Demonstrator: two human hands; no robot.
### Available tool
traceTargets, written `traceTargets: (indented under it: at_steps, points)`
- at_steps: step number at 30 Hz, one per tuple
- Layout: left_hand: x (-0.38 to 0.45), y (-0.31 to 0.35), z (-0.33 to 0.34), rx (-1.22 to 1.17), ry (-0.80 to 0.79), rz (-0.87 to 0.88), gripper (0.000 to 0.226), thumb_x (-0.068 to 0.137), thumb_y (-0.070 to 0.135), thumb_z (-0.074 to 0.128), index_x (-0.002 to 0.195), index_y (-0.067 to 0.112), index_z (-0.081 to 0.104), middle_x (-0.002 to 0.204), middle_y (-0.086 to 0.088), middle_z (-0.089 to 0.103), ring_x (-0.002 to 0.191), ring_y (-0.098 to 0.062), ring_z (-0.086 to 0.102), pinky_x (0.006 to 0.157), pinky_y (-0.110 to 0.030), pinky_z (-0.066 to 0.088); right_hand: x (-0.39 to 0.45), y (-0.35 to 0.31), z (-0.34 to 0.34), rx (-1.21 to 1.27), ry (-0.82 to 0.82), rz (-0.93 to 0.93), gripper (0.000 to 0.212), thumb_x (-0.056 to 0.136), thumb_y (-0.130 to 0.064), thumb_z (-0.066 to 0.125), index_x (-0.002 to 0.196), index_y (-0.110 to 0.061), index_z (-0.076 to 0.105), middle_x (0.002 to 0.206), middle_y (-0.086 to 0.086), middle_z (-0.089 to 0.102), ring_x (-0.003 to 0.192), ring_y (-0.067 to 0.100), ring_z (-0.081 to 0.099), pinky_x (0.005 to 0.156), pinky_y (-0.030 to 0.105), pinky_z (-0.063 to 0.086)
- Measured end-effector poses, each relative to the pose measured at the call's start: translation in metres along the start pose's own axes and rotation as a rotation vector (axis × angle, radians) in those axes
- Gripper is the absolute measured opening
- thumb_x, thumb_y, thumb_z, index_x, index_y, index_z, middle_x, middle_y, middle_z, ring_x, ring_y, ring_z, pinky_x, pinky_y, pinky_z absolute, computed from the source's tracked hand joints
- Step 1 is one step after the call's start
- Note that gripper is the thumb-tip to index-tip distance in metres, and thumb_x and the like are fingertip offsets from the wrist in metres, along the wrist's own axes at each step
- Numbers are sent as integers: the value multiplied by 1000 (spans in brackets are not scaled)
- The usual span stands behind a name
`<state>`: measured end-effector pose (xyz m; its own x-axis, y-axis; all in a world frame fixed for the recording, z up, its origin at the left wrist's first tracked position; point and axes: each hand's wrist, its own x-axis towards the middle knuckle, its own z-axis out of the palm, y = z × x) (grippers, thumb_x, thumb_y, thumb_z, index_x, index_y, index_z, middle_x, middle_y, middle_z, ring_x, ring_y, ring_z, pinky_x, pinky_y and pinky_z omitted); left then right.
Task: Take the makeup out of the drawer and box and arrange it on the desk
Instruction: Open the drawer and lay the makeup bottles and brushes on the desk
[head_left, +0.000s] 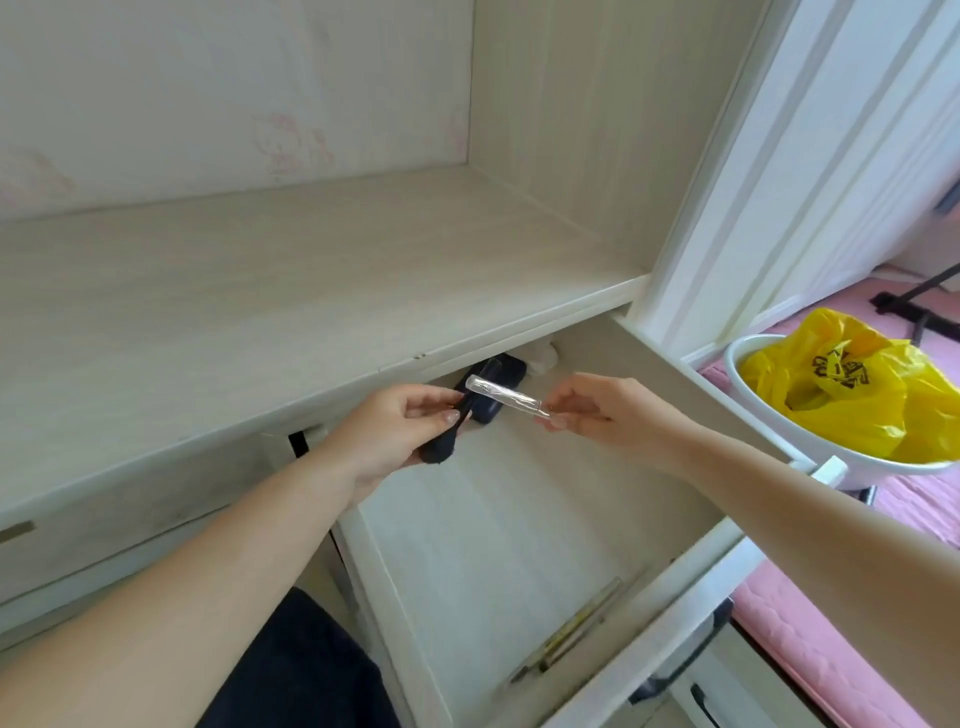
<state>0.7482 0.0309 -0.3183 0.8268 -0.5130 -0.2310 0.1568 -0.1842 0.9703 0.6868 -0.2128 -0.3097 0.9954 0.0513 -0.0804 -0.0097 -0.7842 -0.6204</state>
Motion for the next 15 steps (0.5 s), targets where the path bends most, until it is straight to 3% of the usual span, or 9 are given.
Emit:
traceTargets:
  at_steps: [2, 5, 7, 9, 15]
  points:
    - [-16, 8, -7, -113, 20, 12, 21, 90, 6, 57, 102, 21, 67, 110, -5, 70, 104, -19, 63, 92, -39, 52, 0, -24, 5, 181, 1, -26, 10, 90, -22, 60, 94, -31, 60, 95, -14, 73, 95, 4, 68, 93, 28, 48]
    - [-36, 23, -18, -203, 54, 61, 21, 91, 7, 55, 104, 19, 66, 104, 0, 72, 95, -11, 66, 79, -28, 54, 10, -61, 10, 445, 2, -38, 9, 93, -12, 55, 91, -21, 56, 90, -11, 73, 88, 10, 71, 92, 34, 51]
    - [-47, 33, -30, -232, 97, 106, 20, 90, 8, 56, 102, 20, 67, 100, 4, 74, 91, -7, 67, 75, -25, 55, 18, -88, 15, 569, 7, -16, 5, 93, -8, 53, 93, -14, 53, 91, -5, 72, 80, 10, 72, 87, 32, 54]
    - [-60, 44, -52, -251, 162, 163, 20, 90, 7, 57, 100, 21, 67, 98, 4, 74, 91, -7, 67, 75, -24, 56, 31, -121, 22, 638, -3, 8, 2, 94, -10, 52, 92, -12, 52, 90, -2, 73, 77, 9, 72, 83, 27, 56]
    - [-77, 61, -140, -224, 413, 230, 19, 88, 11, 62, 105, 16, 68, 93, 2, 70, 86, -11, 63, 77, -26, 50, 76, -205, 49, 715, -83, 12, 12, 95, -21, 51, 100, -10, 56, 95, -2, 72, 92, 10, 69, 87, 31, 54]
